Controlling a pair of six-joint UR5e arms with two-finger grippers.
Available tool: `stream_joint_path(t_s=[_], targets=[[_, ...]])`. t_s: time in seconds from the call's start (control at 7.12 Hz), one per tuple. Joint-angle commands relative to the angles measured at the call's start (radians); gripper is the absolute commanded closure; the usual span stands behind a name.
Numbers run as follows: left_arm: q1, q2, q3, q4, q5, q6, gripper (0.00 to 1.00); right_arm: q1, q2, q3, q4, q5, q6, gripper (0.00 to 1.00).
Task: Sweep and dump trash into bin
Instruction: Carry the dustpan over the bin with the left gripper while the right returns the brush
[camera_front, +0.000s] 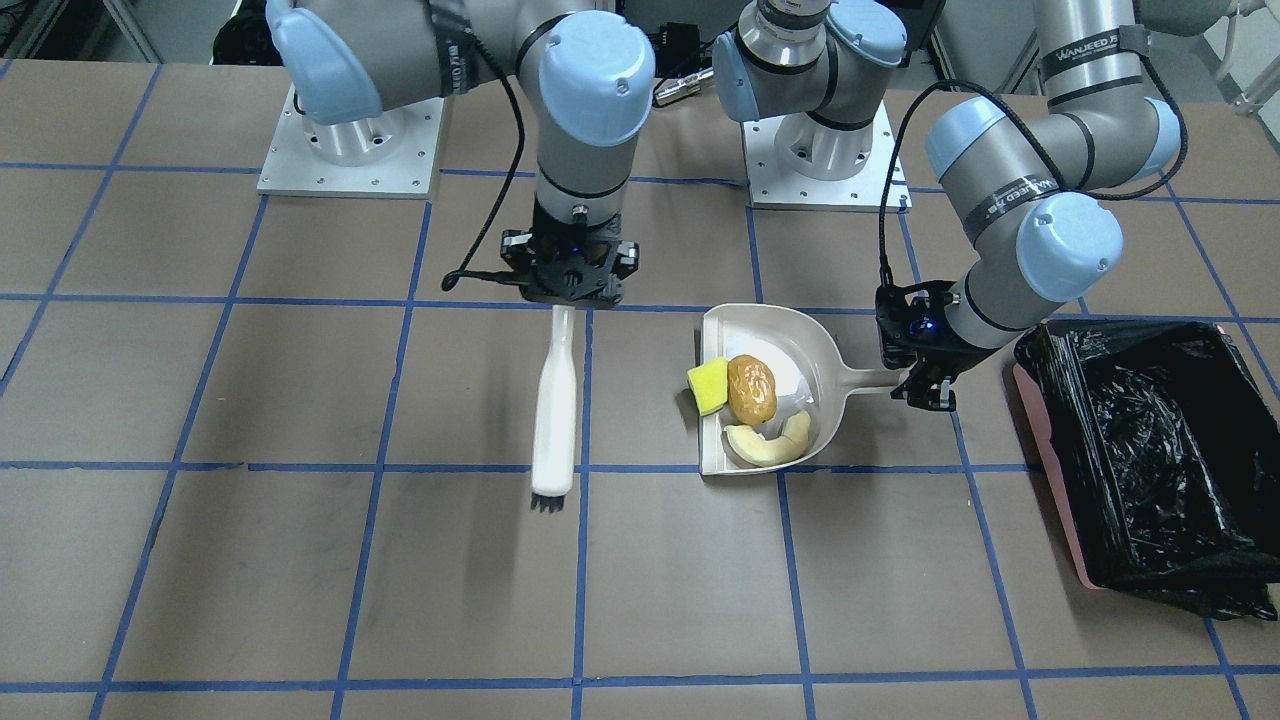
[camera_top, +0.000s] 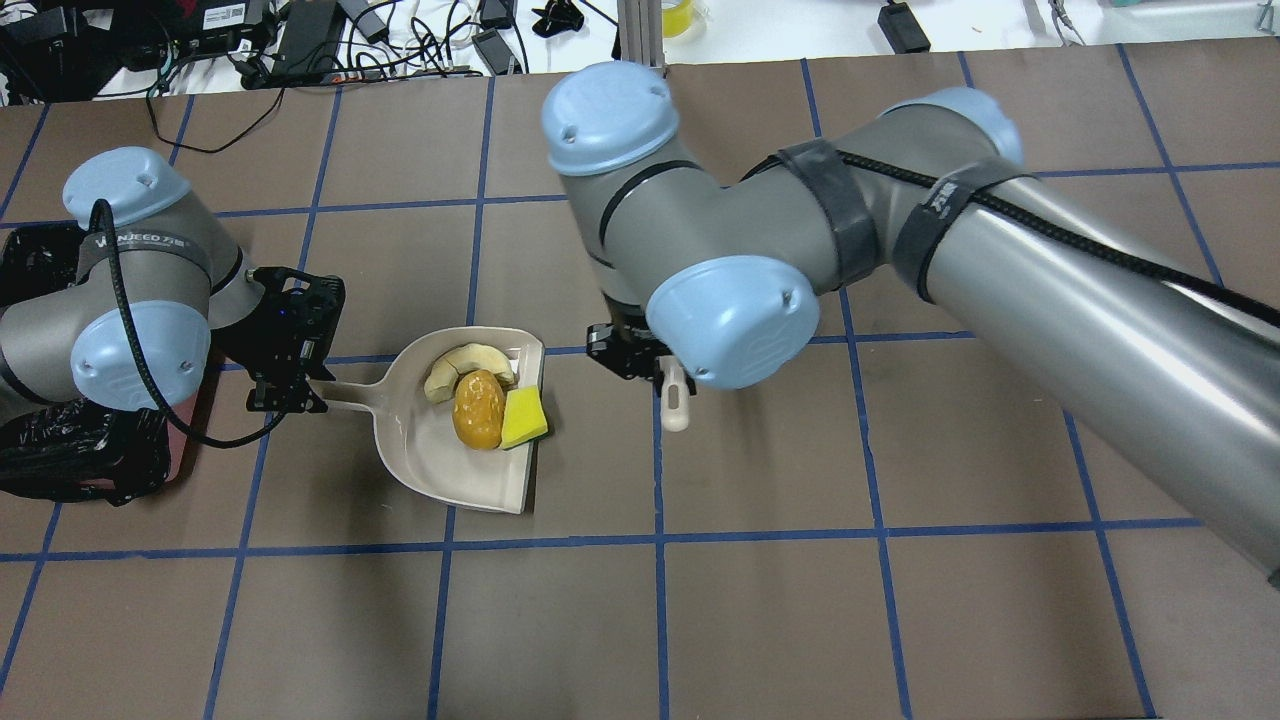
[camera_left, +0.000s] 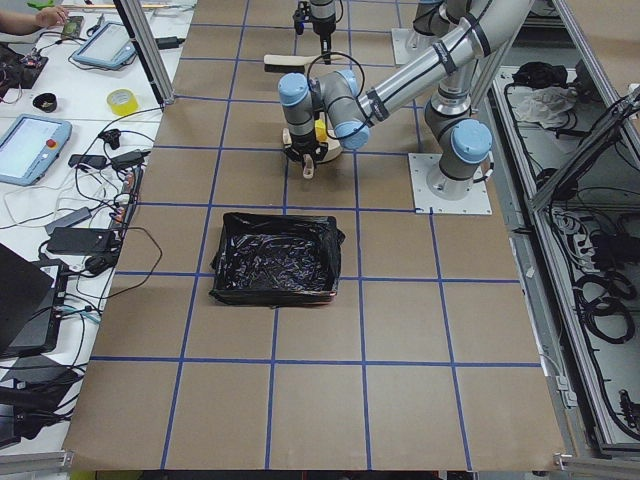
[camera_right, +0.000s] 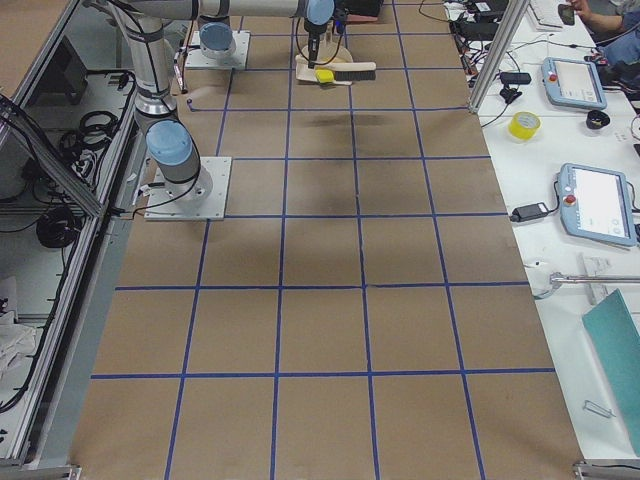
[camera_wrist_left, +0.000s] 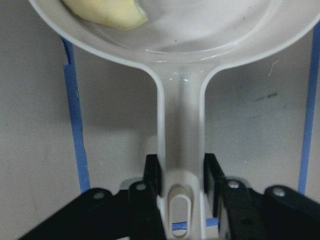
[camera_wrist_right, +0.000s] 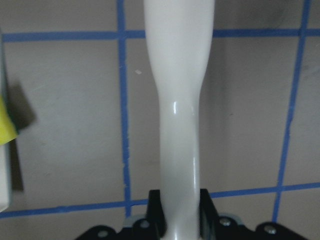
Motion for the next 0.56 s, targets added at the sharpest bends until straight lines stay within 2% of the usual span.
stream_joint_path(t_s=[0.0,0.14,0.42], targets=[[0.057,-0.002,0.000,-0.011,-0.073,0.011,1.00,-0.281,-0.001,-0.003,0.010,-0.023,-0.312,1.00],[0.095,-0.002,0.000,-0.028,-0.119,0.029,1.00,-0.422,0.006,0.000,0.005,-0.029,-0.425,1.00],[0.146,0.003,0.008,-0.044,-0.146,0.056,1.00,-0.671,0.039,0.003,-0.013,-0.029,-0.707,1.00]])
